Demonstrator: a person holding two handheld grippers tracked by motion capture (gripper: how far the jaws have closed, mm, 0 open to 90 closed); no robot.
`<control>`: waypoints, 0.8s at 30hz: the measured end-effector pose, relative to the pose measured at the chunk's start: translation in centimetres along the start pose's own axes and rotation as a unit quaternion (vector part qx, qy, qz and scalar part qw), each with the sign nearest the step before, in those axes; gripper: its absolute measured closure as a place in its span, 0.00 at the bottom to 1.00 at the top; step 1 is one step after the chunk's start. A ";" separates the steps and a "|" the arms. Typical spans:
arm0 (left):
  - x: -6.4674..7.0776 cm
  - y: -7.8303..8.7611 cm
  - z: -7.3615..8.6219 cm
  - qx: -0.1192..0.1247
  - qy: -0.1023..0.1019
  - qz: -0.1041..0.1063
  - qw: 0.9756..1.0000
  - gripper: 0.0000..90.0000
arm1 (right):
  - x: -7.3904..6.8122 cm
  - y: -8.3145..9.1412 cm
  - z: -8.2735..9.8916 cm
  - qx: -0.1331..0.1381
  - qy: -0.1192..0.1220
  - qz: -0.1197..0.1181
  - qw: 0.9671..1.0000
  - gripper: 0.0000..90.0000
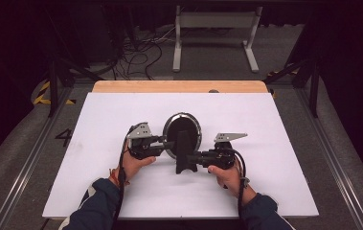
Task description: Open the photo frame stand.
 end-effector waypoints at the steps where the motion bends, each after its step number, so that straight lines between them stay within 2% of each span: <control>1: 0.0 0.0 0.0 0.000 -0.005 -0.002 1.000 0.74 | 0.0 0.0 0.0 0.000 0.000 0.001 1.000 0.78; 12: 0.4 0.0 -0.2 0.006 -0.032 -0.031 0.999 0.73 | -0.1 0.1 -0.1 0.002 0.001 0.002 1.000 0.79; 13: 0.5 0.1 -0.3 0.006 -0.039 -0.035 0.999 0.73 | -0.1 0.1 -0.1 0.002 0.000 0.002 1.000 0.79; 24: 0.7 0.3 -0.6 0.012 -0.064 -0.068 0.996 0.75 | -0.5 0.1 -0.2 -0.002 0.006 0.003 1.000 0.79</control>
Point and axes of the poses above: each handheld gripper's, and its own axes: y roughly backward along the jaws, z roughly out of its underside, x roughly to its right, the point moved 4 cm from there along -y, roughly forward along the jaws, and after that the axes turned 5 degrees about -z, right-handed, at the moved point
